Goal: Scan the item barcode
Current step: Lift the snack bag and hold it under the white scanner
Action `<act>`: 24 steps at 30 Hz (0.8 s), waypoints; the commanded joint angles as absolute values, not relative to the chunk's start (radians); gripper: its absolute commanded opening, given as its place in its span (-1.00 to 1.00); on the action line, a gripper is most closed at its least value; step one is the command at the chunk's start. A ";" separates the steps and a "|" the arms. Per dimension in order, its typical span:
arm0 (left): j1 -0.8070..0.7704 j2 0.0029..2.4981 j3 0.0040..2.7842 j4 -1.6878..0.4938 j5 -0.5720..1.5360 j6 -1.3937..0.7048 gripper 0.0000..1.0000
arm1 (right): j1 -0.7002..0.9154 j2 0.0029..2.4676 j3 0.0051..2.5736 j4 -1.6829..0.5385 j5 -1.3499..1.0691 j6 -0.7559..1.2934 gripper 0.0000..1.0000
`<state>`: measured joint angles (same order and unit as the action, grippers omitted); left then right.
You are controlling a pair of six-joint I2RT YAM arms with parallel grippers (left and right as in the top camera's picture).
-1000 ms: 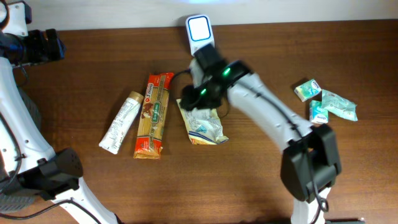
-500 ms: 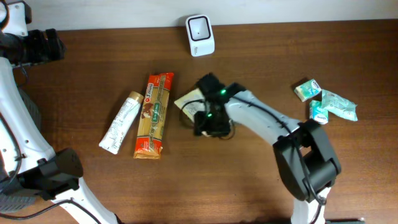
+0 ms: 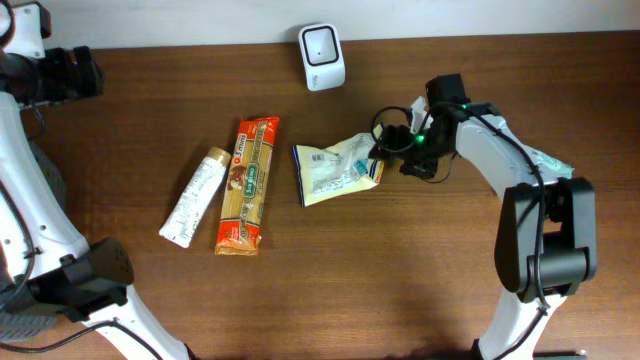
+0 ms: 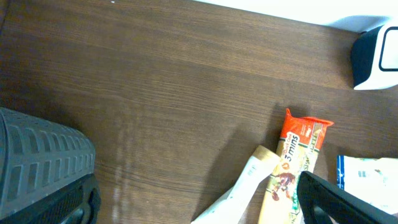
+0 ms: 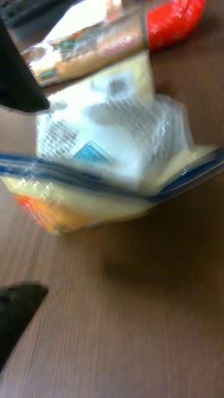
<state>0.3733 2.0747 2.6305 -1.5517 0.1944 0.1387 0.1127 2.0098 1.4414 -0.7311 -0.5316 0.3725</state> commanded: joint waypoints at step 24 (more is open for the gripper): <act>0.376 2.048 2.641 -1.551 0.202 0.148 0.98 | 0.199 1.998 1.457 -0.494 -0.577 0.295 -0.92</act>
<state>0.3737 2.0747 2.6305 -1.5520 0.1940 0.1383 0.2298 2.1277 1.4548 -0.4965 -0.5205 0.3252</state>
